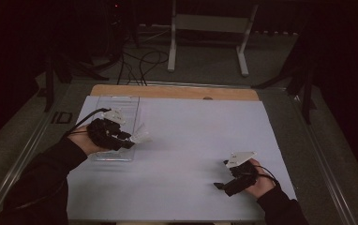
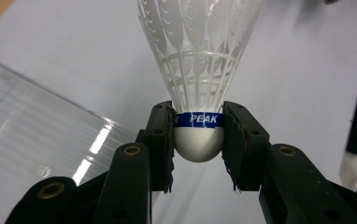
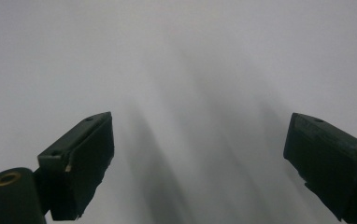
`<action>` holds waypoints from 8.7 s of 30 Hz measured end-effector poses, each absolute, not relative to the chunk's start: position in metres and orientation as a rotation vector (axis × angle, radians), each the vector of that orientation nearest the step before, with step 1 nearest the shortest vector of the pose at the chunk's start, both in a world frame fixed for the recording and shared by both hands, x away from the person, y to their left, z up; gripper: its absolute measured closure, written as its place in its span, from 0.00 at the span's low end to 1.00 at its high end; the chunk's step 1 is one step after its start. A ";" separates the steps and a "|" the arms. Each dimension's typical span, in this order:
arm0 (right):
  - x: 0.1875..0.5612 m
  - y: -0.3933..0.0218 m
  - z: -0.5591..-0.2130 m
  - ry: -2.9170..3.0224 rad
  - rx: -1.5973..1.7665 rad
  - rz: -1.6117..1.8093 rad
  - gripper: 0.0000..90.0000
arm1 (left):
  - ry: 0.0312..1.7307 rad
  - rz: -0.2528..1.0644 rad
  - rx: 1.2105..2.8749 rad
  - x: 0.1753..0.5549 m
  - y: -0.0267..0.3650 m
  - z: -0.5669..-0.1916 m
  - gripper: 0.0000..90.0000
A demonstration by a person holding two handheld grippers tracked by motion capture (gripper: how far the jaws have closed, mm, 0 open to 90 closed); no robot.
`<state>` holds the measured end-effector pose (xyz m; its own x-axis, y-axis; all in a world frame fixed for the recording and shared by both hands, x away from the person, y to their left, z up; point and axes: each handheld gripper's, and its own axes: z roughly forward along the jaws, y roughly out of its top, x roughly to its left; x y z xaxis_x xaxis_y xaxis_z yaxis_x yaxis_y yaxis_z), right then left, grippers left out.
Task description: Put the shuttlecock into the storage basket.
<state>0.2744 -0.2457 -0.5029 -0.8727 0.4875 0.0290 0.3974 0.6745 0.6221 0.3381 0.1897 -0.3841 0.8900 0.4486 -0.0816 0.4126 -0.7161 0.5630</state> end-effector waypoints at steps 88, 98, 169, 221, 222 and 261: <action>0.255 -0.252 -0.512 2.702 0.736 0.983 0.10 | 1.078 0.188 2.358 0.351 0.283 -0.413 0.73; 0.255 -0.252 -0.512 2.707 0.733 0.983 0.10 | 1.115 0.175 2.366 0.350 0.290 -0.419 0.73; 0.255 -0.252 -0.512 2.717 0.733 0.987 0.10 | 1.198 0.219 2.376 0.353 0.291 -0.436 0.30; 0.255 -0.252 -0.513 2.711 0.733 0.996 0.10 | 1.082 0.248 2.276 0.357 0.264 -0.415 0.00; 0.255 -0.252 -0.513 2.712 0.733 0.996 0.10 | 1.074 0.251 2.277 0.357 0.263 -0.415 0.00; 0.255 -0.251 -0.513 2.712 0.725 0.999 0.10 | 0.831 0.199 2.281 0.353 0.185 -0.397 0.00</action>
<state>0.2550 -0.2510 -0.5128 -0.8692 0.4941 0.0157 0.3863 0.6591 0.6452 0.3531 0.1851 -0.3966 0.7834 0.6155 -0.0865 0.5094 -0.5560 0.6568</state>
